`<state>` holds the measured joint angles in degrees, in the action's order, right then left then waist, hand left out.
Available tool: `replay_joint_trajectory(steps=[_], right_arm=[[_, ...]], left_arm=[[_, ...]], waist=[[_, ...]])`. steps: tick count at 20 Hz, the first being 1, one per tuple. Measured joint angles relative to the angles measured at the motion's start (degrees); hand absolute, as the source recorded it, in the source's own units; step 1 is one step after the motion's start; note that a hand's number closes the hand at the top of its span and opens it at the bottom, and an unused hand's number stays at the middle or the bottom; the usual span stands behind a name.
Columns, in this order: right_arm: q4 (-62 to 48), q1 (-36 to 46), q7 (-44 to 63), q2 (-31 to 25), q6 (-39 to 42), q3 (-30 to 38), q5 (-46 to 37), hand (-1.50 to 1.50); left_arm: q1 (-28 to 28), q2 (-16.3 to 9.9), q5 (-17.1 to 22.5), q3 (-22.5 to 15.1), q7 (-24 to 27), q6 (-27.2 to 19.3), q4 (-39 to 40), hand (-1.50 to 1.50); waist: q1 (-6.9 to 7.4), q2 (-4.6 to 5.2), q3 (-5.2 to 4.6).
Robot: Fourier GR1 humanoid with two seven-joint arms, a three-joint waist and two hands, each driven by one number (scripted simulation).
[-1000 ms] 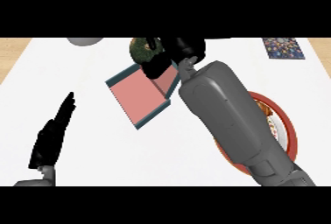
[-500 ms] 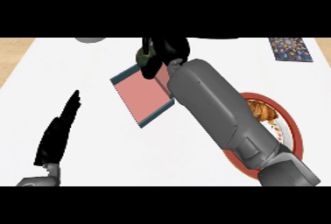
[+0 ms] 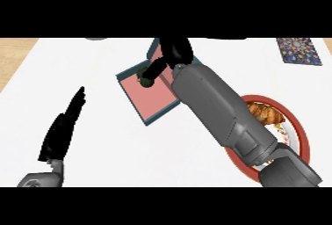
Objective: Pick the squash from the plate and place it in the cardboard box
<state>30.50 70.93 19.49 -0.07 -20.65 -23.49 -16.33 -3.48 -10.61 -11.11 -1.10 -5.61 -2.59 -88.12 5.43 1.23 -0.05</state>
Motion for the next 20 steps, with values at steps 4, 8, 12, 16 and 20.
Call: replay_joint_trajectory(steps=[4, 8, 12, 16, 20], right_arm=[[0.59, -0.62, -4.17, 0.05, -8.07, 3.41, 4.24, -1.5], [0.88, -0.36, -9.3, 0.05, -12.37, 8.76, 9.05, -1.5], [1.68, -0.73, -15.05, -0.57, -13.68, 15.32, 13.97, -1.5], [2.19, -2.98, -19.24, -3.67, -14.05, 20.39, 16.96, -1.5], [3.64, -6.26, -21.27, -8.37, -12.41, 23.94, 19.0, -1.5]], left_arm=[[0.17, -0.23, 0.09, 0.42, 0.22, 0.05, -0.04, 0.0], [0.55, -0.51, 0.3, 1.02, -0.05, 0.1, -0.3, 0.0], [0.81, -0.76, 0.69, 2.11, 0.46, -0.02, 0.37, 0.0], [1.25, -0.81, 0.77, 2.86, 0.11, -0.32, 0.19, 0.0], [2.89, -0.3, 0.14, 2.6, -0.24, -0.95, -1.16, 0.0]], waist=[[-0.28, 0.06, 0.04], [-1.23, -0.09, 0.07], [-2.51, -0.3, 0.08], [-3.7, -0.65, 0.08], [-4.6, -0.99, 0.08]])
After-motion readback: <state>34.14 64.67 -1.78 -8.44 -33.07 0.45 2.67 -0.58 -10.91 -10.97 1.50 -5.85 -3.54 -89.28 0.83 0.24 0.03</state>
